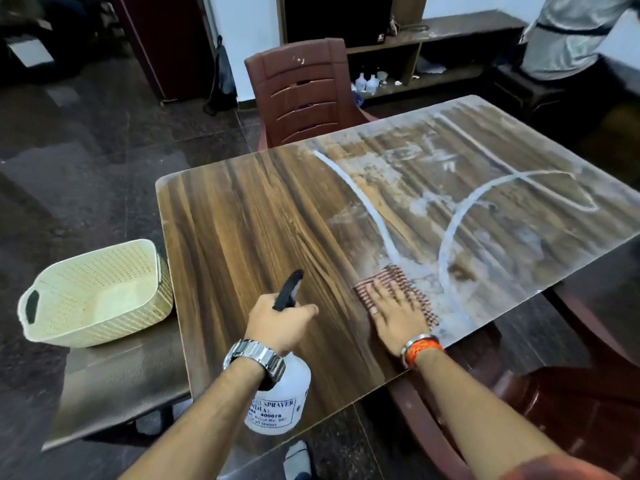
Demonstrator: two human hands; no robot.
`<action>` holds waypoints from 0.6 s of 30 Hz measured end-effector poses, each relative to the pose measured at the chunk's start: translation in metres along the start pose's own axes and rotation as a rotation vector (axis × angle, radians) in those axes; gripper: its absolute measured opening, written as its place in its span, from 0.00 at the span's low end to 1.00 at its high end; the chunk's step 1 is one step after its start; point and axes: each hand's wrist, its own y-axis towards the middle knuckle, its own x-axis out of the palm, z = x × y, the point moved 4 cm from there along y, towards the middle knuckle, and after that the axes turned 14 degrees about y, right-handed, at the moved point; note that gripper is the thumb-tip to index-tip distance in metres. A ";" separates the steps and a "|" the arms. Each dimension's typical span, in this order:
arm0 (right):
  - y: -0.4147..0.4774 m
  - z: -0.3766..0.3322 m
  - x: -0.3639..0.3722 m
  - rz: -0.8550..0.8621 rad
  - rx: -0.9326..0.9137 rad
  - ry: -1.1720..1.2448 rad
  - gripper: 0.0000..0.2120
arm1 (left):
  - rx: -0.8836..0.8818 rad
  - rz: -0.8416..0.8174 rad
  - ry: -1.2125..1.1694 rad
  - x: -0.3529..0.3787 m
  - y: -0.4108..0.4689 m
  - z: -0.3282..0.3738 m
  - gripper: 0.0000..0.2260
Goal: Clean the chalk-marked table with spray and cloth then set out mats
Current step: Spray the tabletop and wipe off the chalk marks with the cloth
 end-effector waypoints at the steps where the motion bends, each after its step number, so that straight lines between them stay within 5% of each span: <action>1: 0.008 0.011 -0.007 -0.003 0.064 0.020 0.24 | 0.021 -0.006 0.012 0.004 0.008 0.009 0.16; 7: 0.012 0.016 -0.008 0.015 0.118 0.035 0.24 | 0.195 -0.116 -0.020 0.030 0.048 0.081 0.10; 18: 0.064 0.065 -0.047 0.049 0.131 0.101 0.24 | 0.146 -0.111 0.096 0.074 0.110 0.142 0.15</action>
